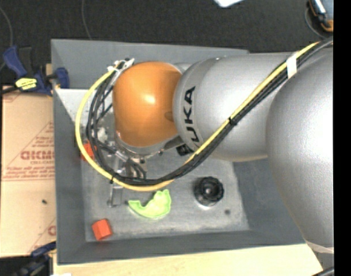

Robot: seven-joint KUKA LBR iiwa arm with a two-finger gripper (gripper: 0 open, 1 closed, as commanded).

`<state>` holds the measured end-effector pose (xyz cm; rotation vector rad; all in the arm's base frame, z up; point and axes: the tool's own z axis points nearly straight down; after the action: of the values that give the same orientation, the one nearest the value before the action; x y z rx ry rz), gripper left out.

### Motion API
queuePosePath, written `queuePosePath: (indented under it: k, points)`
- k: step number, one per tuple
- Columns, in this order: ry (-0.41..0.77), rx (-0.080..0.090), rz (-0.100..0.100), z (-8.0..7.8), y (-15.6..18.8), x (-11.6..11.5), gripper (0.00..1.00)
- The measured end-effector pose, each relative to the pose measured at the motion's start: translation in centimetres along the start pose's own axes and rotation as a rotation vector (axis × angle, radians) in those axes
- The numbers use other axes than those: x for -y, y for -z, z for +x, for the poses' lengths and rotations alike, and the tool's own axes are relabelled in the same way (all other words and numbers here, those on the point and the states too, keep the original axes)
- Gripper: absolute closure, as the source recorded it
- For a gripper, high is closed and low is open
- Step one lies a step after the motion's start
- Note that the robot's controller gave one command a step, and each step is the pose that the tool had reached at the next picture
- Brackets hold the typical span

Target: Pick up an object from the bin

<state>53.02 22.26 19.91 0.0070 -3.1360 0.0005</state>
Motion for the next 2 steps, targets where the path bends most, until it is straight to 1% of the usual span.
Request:
queuePosePath:
  k: [1, 2]
  points:
    - [-0.005, 0.008, -0.002, -0.2, 0.5, 0.1, 0.0]
    - [-0.104, -0.007, 0.005, 2.9, -5.3, 8.1, 0.0]
